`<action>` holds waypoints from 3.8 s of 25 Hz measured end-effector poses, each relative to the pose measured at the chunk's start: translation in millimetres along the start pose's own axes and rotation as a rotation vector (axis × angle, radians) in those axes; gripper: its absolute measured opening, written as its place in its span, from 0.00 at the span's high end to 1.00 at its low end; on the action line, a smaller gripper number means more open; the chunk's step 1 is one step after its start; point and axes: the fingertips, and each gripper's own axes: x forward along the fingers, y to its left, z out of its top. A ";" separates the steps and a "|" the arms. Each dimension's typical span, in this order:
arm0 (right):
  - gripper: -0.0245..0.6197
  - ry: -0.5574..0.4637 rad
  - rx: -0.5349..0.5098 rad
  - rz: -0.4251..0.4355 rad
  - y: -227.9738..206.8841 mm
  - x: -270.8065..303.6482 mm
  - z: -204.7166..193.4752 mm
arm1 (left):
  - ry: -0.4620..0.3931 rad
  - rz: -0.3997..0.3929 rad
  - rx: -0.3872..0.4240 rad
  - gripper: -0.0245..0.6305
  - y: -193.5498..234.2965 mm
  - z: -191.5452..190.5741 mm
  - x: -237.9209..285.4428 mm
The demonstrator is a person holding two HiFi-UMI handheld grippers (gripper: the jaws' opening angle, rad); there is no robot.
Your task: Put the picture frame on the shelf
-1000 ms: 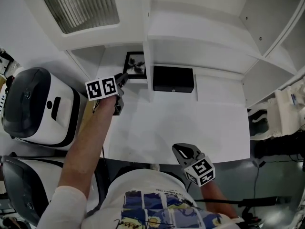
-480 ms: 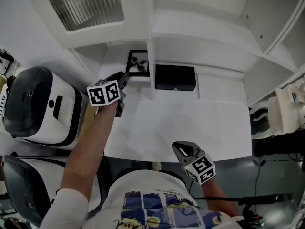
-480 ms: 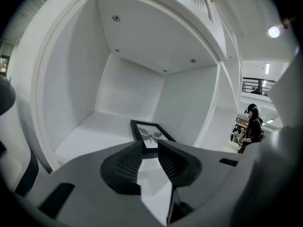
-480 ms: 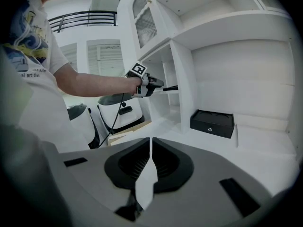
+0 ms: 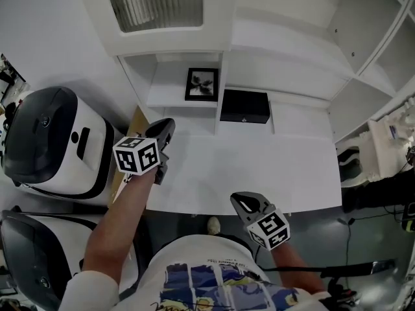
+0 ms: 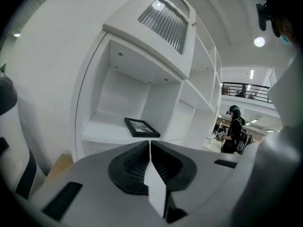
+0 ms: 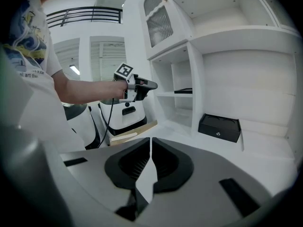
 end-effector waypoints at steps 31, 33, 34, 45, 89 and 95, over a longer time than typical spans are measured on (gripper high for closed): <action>0.92 -0.015 -0.067 -0.079 230.2 10.1 -7.4 | 0.099 -0.355 0.144 0.94 -82.5 -135.8 -307.7; 0.92 -0.010 -0.070 -0.081 239.1 8.4 -12.0 | 0.098 -0.366 0.149 0.94 -86.9 -140.8 -317.8; 0.92 -0.009 -0.072 -0.082 242.6 7.6 -13.3 | 0.097 -0.371 0.153 0.94 -88.9 -142.5 -322.0; 0.92 -0.011 -0.096 -0.090 268.3 -0.4 -15.9 | 0.106 -0.407 0.160 0.94 -103.1 -166.1 -353.6; 0.92 0.001 -0.122 -0.031 299.8 19.1 -5.1 | 0.148 -0.408 0.170 0.94 -97.9 -186.9 -376.8; 0.92 0.002 -0.115 -0.035 298.3 22.4 -7.3 | 0.154 -0.417 0.172 0.94 -95.4 -188.9 -372.6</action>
